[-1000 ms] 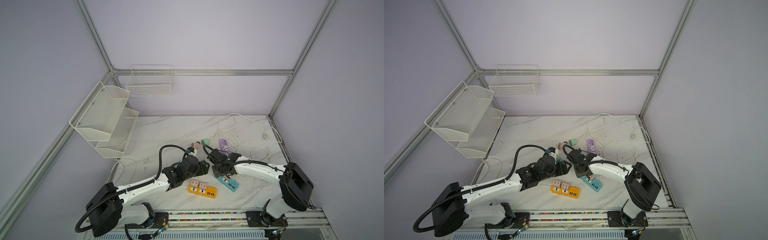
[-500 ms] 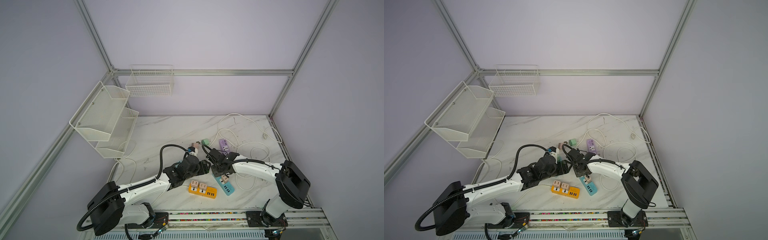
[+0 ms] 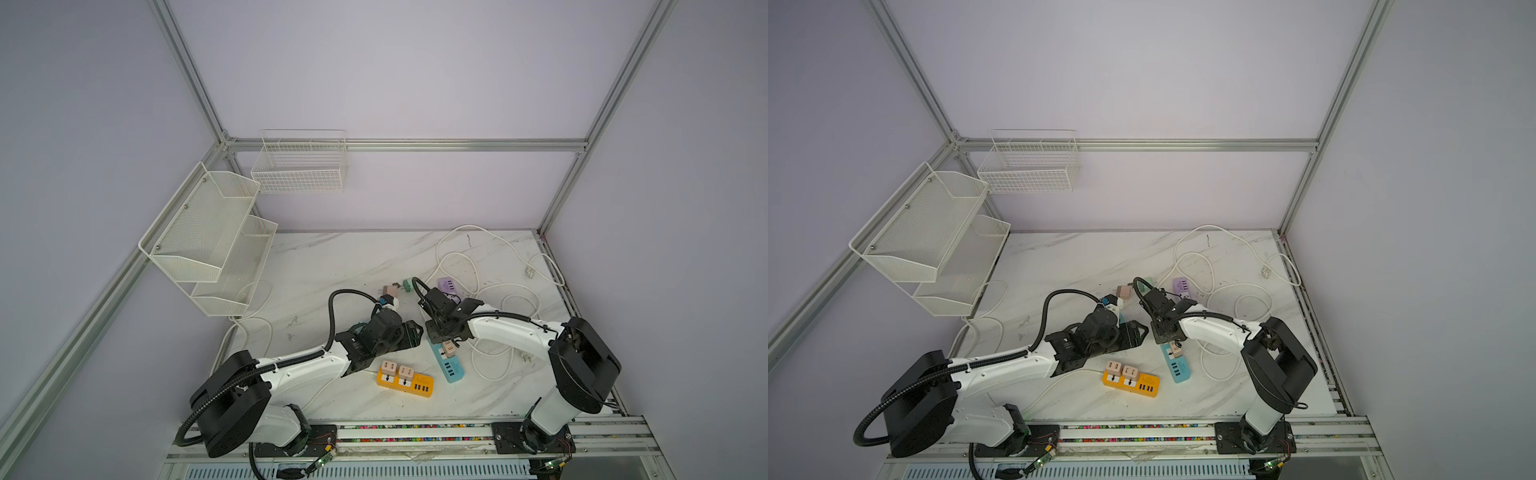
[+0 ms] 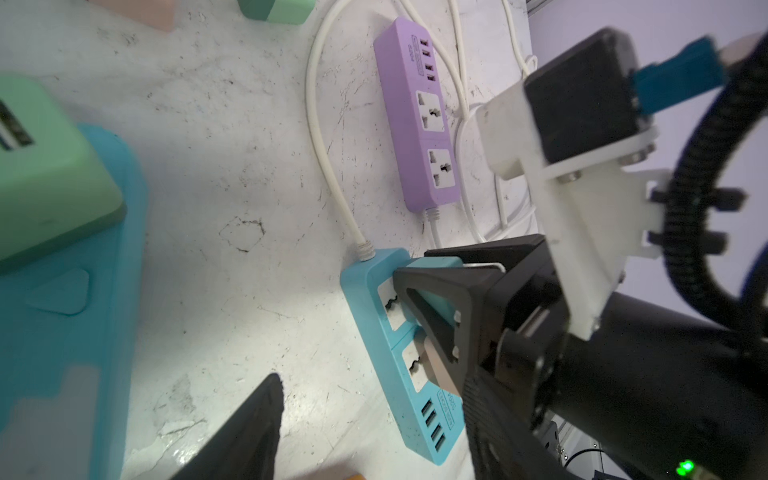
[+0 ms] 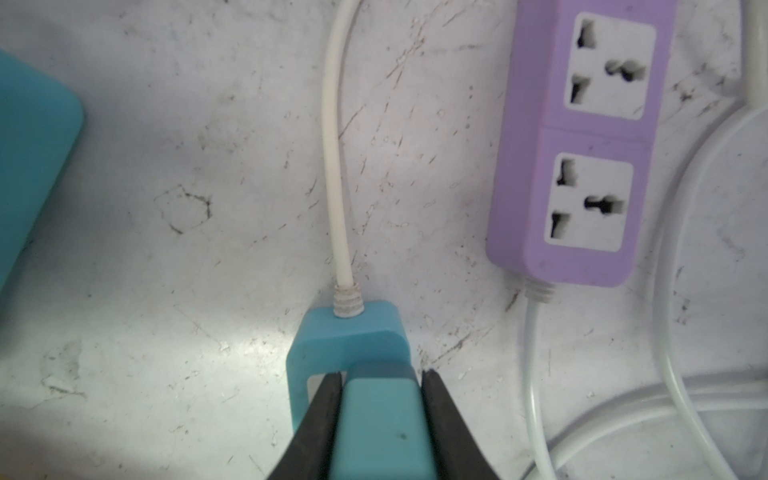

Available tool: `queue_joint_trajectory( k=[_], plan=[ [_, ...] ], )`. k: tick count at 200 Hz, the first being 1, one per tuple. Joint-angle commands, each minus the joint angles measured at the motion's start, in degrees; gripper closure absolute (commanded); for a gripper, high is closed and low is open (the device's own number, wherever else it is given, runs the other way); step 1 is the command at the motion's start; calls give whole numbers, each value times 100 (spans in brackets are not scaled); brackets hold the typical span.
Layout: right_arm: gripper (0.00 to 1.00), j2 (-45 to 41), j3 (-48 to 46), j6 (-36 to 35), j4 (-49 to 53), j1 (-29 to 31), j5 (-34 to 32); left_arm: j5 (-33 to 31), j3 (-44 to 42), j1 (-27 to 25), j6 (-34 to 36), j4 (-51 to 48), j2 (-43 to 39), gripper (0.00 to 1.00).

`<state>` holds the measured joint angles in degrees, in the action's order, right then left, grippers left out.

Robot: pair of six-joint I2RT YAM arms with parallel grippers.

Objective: Pull the plug off the socket
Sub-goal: 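Hold the teal strip with the left gripper while the right grips the teal adapter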

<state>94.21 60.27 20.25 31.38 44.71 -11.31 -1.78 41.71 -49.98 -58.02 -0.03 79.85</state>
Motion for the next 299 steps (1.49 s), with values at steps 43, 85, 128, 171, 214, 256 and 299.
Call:
queue_joint_trajectory(
  k=[43,85,128,171,214,256,299],
  plan=[
    [78,440,245,-74,-480,-319,-187,205,526,225,-205,651,452,33],
    [79,645,472,-108,-595,-490,-249,363,656,247,-219,749,767,34],
    [78,663,338,-157,-790,-546,135,623,1045,264,-166,848,1258,37],
    [72,448,270,-119,-703,-639,94,749,1291,262,-268,948,1660,41],
    [66,247,257,-108,-677,-656,151,720,1313,267,-403,1197,1903,46],
    [61,312,209,-128,-676,-674,199,850,1563,272,-435,1211,2251,50],
    [59,323,209,-203,-646,-674,284,868,1594,290,-569,1325,2504,56]
  ],
)
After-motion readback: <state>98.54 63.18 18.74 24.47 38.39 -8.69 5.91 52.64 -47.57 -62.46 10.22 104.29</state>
